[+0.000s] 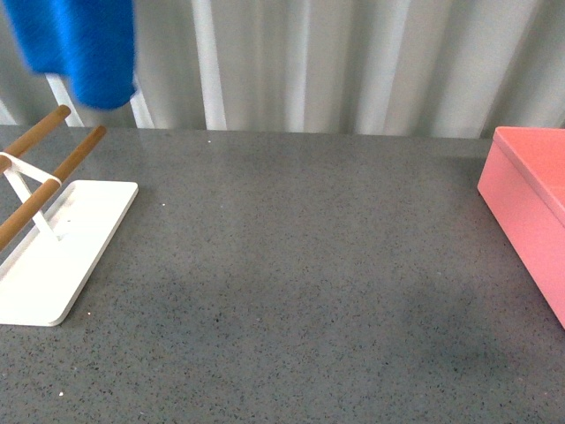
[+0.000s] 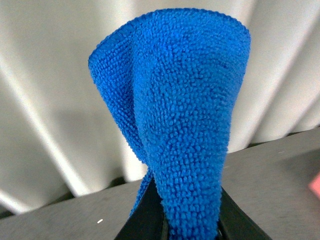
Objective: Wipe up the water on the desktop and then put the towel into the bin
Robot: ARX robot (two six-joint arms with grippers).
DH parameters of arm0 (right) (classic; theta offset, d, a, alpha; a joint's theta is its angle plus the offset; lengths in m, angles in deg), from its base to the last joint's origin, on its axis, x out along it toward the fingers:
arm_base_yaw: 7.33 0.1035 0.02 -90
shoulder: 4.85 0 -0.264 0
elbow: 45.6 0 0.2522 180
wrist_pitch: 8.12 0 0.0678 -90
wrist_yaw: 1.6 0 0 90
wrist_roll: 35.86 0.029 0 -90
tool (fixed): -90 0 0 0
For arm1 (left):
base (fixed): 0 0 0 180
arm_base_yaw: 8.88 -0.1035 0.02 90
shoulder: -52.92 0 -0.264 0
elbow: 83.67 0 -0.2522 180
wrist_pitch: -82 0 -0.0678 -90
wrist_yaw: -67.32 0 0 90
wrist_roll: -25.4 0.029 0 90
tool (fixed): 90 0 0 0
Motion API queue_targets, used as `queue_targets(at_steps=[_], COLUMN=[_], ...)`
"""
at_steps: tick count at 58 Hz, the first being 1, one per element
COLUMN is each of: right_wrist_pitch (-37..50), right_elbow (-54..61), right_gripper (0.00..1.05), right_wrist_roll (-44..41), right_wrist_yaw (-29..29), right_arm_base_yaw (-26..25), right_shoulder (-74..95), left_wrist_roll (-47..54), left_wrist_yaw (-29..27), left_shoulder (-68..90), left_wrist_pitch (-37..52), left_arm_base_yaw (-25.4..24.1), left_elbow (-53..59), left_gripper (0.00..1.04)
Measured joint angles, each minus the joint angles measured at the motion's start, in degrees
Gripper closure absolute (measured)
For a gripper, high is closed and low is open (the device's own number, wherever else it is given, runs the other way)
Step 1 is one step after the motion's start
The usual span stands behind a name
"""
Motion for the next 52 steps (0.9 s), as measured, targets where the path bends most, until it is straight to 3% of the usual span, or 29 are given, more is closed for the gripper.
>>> queue_targets(at_steps=[10, 23, 36, 50, 52], right_wrist_pitch=[0.0, 0.0, 0.0, 0.0, -2.4], right_elbow=[0.0, 0.0, 0.0, 0.0, -0.7], right_gripper=[0.07, 0.07, 0.07, 0.07, 0.07], right_wrist_roll=[0.0, 0.0, 0.0, 0.0, -1.05], right_wrist_yaw=[0.0, 0.0, 0.0, 0.0, 2.69], right_arm_base_yaw=[0.0, 0.0, 0.0, 0.0, -0.63], right_shoulder=[0.0, 0.0, 0.0, 0.0, 0.85], left_wrist_roll=[-11.13, -21.59, -30.12, -34.8, -35.17], left_wrist_yaw=[8.63, 8.55, 10.47, 10.67, 10.69], left_shoulder=[-6.99, -0.52, 6.84, 11.13, 11.5], left_wrist_pitch=[12.7, 29.97, 41.94, 47.17, 47.63], left_arm_base_yaw=[10.58, 19.87, 23.93, 24.96, 25.0], left_elbow=[13.18, 28.22, 29.94, 29.7, 29.55], left_gripper=[0.97, 0.97, 0.97, 0.97, 0.97])
